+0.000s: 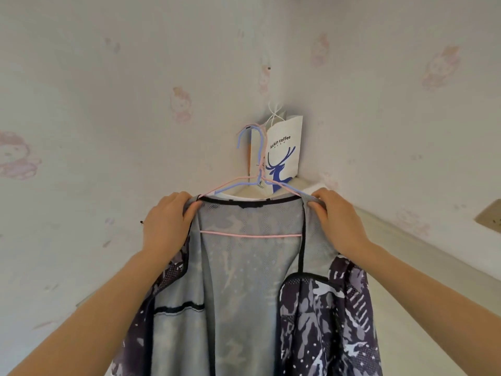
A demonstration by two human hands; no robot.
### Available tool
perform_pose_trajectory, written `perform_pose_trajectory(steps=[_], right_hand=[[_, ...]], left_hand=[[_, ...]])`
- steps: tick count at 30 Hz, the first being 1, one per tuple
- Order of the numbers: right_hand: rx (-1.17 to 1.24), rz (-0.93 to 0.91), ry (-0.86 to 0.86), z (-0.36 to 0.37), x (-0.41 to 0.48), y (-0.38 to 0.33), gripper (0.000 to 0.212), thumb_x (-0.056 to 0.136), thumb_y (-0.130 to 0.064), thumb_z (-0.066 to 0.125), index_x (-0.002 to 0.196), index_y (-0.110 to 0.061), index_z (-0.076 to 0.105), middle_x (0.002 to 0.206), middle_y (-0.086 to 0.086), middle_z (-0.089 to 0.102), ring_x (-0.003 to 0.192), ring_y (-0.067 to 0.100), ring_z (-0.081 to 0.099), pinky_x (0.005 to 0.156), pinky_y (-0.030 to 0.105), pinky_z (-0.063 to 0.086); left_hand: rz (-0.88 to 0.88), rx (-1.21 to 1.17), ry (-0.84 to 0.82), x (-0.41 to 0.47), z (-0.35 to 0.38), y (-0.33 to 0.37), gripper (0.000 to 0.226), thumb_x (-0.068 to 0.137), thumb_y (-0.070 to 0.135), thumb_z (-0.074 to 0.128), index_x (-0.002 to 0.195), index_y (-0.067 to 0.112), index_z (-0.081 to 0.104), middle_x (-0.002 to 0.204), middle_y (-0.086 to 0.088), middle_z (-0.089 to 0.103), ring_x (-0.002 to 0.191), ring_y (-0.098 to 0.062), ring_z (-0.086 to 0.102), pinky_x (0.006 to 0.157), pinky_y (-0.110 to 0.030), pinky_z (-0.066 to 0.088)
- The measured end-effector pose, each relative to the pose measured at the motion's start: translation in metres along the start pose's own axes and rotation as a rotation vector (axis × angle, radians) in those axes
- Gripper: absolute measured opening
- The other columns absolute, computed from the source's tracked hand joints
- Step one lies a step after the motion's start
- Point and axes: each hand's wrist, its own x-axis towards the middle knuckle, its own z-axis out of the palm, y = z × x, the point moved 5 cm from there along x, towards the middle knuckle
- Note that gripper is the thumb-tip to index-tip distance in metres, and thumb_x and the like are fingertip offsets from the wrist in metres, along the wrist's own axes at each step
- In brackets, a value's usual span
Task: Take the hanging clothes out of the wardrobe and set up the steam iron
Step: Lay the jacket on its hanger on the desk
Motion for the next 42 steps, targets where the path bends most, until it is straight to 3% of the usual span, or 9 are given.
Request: perform_pose_trajectory(steps=[5,10,18,22,26,34,38,42], right_hand=[[0.009,0.106,-0.155,0.08,0.054,0.057,0.01,0.098,-0.026,0.048,0.096,-0.017,0.051,0.087,-0.001,0.051,0.082,0.025,0.053,0.068,0.04,0.045],[0.006,0.188,-0.291,0.153,0.081,0.109,0.012,0.098,-0.027,0.047,0.092,-0.018,0.052,0.089,0.002,0.057,0.082,0.026,0.055,0.071,0.042,0.047],[0.002,0.173,-0.329,0.218,0.158,0.155,0.015,0.098,-0.025,0.047,0.093,-0.013,0.055,0.089,0.008,0.059,0.082,0.028,0.055,0.073,0.042,0.048],[-0.053,0.154,-0.431,0.252,0.168,0.172,0.015,0.099,-0.026,0.045,0.096,-0.014,0.054,0.093,0.008,0.06,0.083,0.027,0.055,0.07,0.038,0.046],[-0.122,0.161,-0.494,0.282,0.163,0.185,0.017,0.099,-0.028,0.043,0.098,-0.015,0.054,0.097,0.005,0.054,0.085,0.025,0.054,0.067,0.035,0.043],[-0.194,0.183,-0.498,0.302,0.188,0.186,0.019,0.099,-0.025,0.045,0.096,-0.009,0.056,0.091,0.009,0.055,0.085,0.03,0.054,0.069,0.039,0.049],[-0.282,0.1,-0.502,0.307,0.181,0.183,0.02,0.099,-0.023,0.043,0.1,-0.008,0.055,0.097,0.011,0.057,0.09,0.031,0.055,0.068,0.04,0.047],[-0.342,0.061,-0.546,0.31,0.176,0.18,0.018,0.099,-0.018,0.042,0.108,-0.007,0.053,0.11,0.012,0.054,0.102,0.031,0.051,0.077,0.04,0.045]], left_hand=[[-0.107,-0.001,-0.143,0.043,0.089,-0.021,0.024,0.096,0.039,0.048,0.098,0.017,0.058,0.093,-0.001,0.062,0.09,-0.025,0.056,0.07,-0.041,0.049],[-0.16,0.015,-0.301,0.062,0.18,-0.048,0.026,0.096,0.037,0.047,0.091,0.017,0.062,0.084,-0.003,0.059,0.085,-0.026,0.055,0.073,-0.045,0.049],[-0.173,0.036,-0.263,0.122,0.261,-0.069,0.025,0.095,0.033,0.053,0.092,0.012,0.068,0.08,-0.01,0.059,0.08,-0.031,0.055,0.065,-0.043,0.05],[-0.189,0.083,-0.37,0.131,0.299,-0.081,0.028,0.095,0.032,0.052,0.094,0.008,0.067,0.087,-0.013,0.062,0.084,-0.034,0.058,0.066,-0.04,0.048],[-0.232,0.142,-0.399,0.12,0.322,-0.093,0.026,0.096,0.033,0.051,0.109,0.011,0.058,0.096,-0.013,0.063,0.088,-0.035,0.06,0.066,-0.04,0.048],[-0.235,0.188,-0.368,0.131,0.345,-0.095,0.018,0.094,0.022,0.055,0.092,0.004,0.06,0.089,-0.017,0.061,0.082,-0.035,0.056,0.062,-0.044,0.05],[-0.234,0.191,-0.376,0.125,0.354,-0.096,0.018,0.092,0.018,0.057,0.091,0.001,0.061,0.092,-0.019,0.06,0.088,-0.037,0.055,0.065,-0.045,0.049],[-0.209,0.23,-0.41,0.124,0.357,-0.098,0.022,0.094,0.02,0.054,0.096,-0.001,0.063,0.1,-0.019,0.06,0.098,-0.036,0.053,0.073,-0.044,0.045]])
